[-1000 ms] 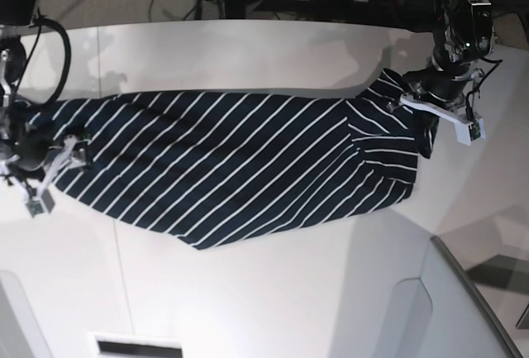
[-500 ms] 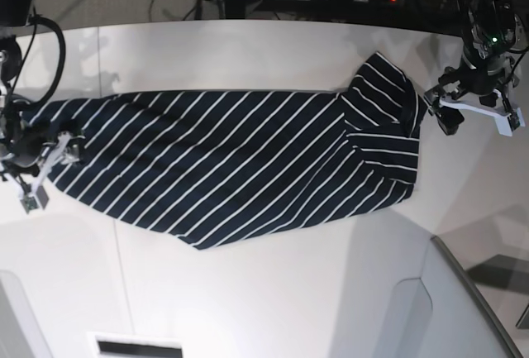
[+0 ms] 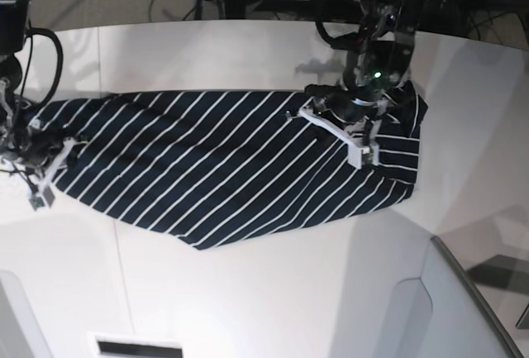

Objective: Layout the t-shirt on the table in an organized manner, then fold the t-shirt properly
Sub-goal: 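Lower the stretched shirt flat onto the table and release, then grasp the shirt body with both grippers and drag it to reposition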

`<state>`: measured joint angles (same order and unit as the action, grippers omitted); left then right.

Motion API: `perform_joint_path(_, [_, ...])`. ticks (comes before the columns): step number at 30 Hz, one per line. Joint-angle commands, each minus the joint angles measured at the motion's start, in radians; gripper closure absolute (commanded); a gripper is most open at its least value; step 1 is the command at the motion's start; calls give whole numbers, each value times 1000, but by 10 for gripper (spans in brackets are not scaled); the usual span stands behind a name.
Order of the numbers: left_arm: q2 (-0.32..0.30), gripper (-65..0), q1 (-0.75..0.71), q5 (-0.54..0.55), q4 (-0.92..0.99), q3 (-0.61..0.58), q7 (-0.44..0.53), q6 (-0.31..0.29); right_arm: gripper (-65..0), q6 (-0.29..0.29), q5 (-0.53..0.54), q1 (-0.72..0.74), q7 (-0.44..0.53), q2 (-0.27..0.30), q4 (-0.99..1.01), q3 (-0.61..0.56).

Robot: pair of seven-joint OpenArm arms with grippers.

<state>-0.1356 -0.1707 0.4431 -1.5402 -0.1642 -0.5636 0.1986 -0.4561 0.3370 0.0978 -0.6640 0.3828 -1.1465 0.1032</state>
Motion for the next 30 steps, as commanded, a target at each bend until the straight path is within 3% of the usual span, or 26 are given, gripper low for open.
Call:
perform_joint_path(1, [-2, 0, 30, 1, 20, -11, 24, -3, -57, 4, -3, 26, 16, 25, 15, 5])
perform_joint_path(3, [-5, 0, 63, 1, 97, -22, 26, -1, -17, 4, -3, 33, 16, 25, 66, -1])
perform_joint_path(5, [-8, 0, 95, -16, 172, -21, 26, 3, -17, 4, -3, 27, 16, 23, 95, -3])
perform_joint_path(9, [-2, 0, 175, -175, 281, -22, 30, 14, -14, 4, -3, -22, 14, 12, 76, -12])
perform_joint_path(13, [12, 0, 264, -292, 355, -28, 93, 12, -9, 4, -2, -69, -17, -5, 9, -136])
perform_joint_path(18, [32, 0, 420, -346, 511, -67, 161, 12, -9, 9, 0, -155, -36, -63, -126, -265])
perform_joint_path(23, [44, 0, 557, -338, 709, -231, 317, 12, -8, 9, 0, -183, -115, -121, -255, -374])
perform_joint_path(26, [93, 0, 620, -336, 849, -305, 432, 12, -8, 10, 0, -180, -168, -147, -326, -437])
perform_joint_path(30, [172, 0, 675, -338, 1007, -317, 548, 12, -8, 10, -2, -160, -218, -178, -390, -500])
